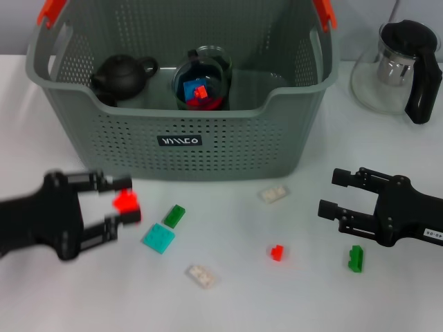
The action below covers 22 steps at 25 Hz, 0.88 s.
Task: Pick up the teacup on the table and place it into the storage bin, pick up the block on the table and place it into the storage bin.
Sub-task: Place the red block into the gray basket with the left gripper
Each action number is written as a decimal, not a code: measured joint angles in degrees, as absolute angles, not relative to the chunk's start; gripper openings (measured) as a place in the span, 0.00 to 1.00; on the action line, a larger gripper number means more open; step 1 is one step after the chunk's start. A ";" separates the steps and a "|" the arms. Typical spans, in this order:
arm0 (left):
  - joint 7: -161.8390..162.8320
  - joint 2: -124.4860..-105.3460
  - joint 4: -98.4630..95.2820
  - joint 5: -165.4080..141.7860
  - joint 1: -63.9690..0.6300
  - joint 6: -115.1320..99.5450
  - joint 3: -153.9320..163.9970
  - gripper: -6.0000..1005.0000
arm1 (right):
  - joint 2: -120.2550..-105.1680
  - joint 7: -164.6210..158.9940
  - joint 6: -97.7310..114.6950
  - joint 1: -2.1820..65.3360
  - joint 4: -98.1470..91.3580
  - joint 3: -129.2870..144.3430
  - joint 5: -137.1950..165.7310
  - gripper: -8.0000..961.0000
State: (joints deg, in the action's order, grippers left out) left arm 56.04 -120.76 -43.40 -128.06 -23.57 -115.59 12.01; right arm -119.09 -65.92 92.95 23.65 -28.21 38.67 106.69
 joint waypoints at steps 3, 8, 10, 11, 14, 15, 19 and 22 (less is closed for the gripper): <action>59.73 -120.35 -43.37 -123.81 -25.12 -116.22 12.17 0.44 | -119.09 -65.92 92.96 23.65 -28.21 38.67 106.70 0.79; 66.92 -119.65 -43.43 -118.02 -29.87 -116.29 12.31 0.44 | -119.09 -65.92 93.17 23.65 -28.21 38.67 106.73 0.79; 70.42 -119.33 -43.71 -115.93 -32.86 -115.52 12.31 0.44 | -119.09 -65.92 93.17 23.66 -28.21 38.67 106.72 0.79; 72.08 -119.11 -43.78 -115.38 -34.50 -114.42 12.27 0.44 | -119.09 -65.92 93.14 23.71 -28.21 38.67 106.73 0.79; 79.25 -118.18 -43.75 -114.34 -40.31 -106.63 12.81 0.43 | -119.09 -65.92 92.98 23.94 -28.21 38.68 106.81 0.79; 79.25 -118.18 -43.75 -114.34 -40.31 -106.63 12.81 0.43 | -119.09 -65.92 92.94 23.97 -28.21 38.67 106.88 0.79; 86.60 -117.61 -44.72 -114.53 -44.18 -96.98 18.73 0.42 | -119.09 -65.92 92.92 23.99 -28.21 38.67 106.87 0.79; 92.12 -117.45 -47.23 -115.07 -44.71 -90.32 25.68 0.38 | -119.09 -65.91 92.90 23.96 -28.21 38.67 106.76 0.79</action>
